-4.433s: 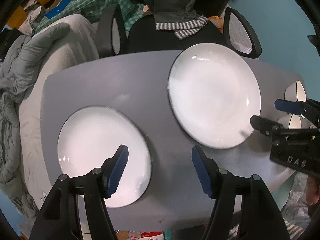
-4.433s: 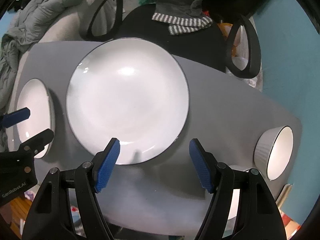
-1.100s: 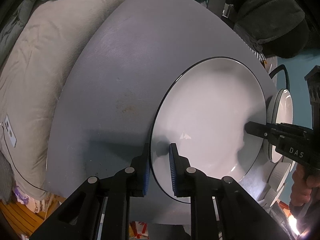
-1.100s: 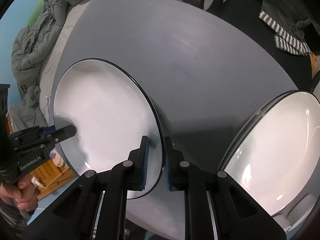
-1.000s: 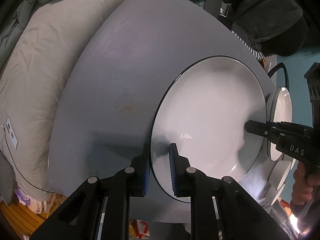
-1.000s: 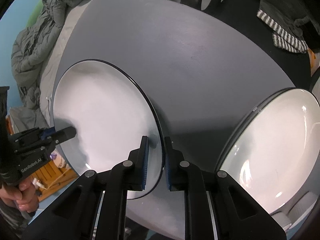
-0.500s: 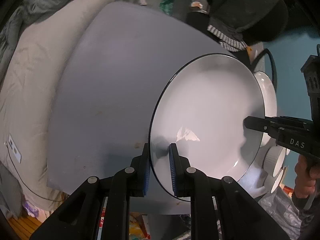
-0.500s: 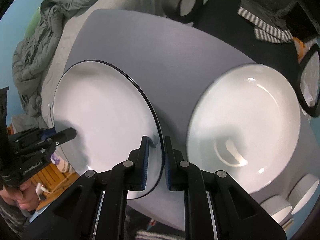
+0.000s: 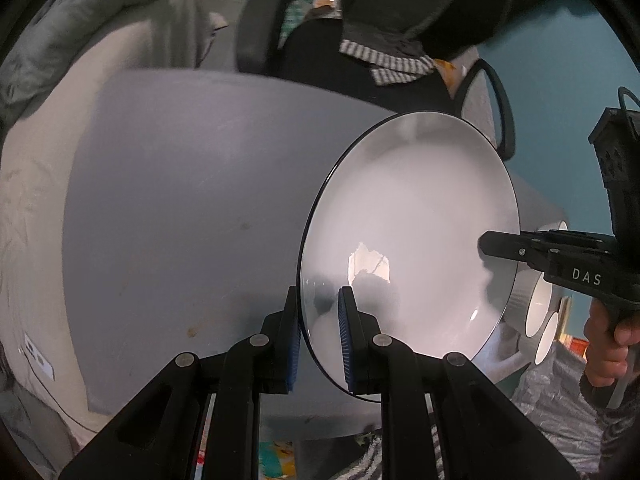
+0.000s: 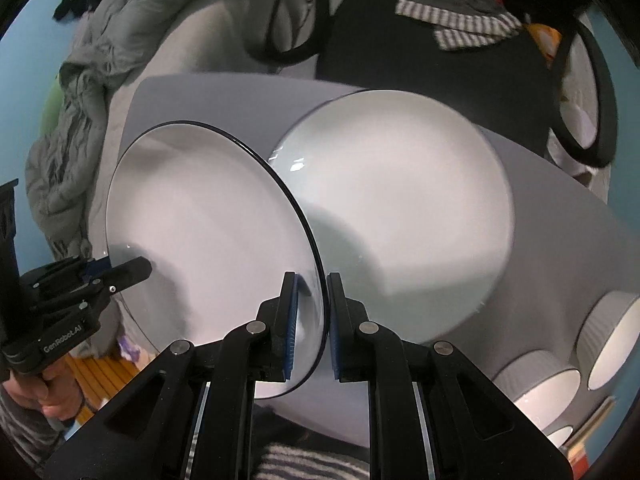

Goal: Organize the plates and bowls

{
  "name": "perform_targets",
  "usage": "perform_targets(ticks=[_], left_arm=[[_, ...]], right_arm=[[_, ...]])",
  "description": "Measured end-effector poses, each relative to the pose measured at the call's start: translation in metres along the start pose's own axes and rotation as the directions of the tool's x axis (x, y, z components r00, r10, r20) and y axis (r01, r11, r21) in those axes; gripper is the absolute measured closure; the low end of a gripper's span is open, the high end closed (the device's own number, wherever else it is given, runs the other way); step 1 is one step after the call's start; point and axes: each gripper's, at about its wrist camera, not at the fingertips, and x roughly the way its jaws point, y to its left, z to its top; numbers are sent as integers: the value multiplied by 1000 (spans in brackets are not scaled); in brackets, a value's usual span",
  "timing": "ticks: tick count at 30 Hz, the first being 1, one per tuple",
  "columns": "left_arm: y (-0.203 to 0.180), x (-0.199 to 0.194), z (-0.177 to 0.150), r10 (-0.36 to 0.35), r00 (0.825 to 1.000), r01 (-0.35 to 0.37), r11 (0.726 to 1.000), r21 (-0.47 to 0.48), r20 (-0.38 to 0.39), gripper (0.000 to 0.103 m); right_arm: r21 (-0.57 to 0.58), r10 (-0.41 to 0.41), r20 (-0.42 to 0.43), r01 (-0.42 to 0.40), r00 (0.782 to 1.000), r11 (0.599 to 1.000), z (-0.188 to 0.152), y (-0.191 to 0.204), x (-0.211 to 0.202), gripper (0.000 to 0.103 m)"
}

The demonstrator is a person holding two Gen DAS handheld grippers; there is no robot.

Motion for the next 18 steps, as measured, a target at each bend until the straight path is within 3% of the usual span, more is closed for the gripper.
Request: perform_targets(ticks=[9, 18], left_arm=[[-49, 11, 24, 6, 1000, -4, 995, 96, -23, 86], [-75, 28, 43, 28, 998, -20, 990, 136, -56, 86]], right_arm=[[88, 6, 39, -10, 999, 996, -6, -47, -20, 90], [131, 9, 48, -15, 999, 991, -4, -78, -25, 89]])
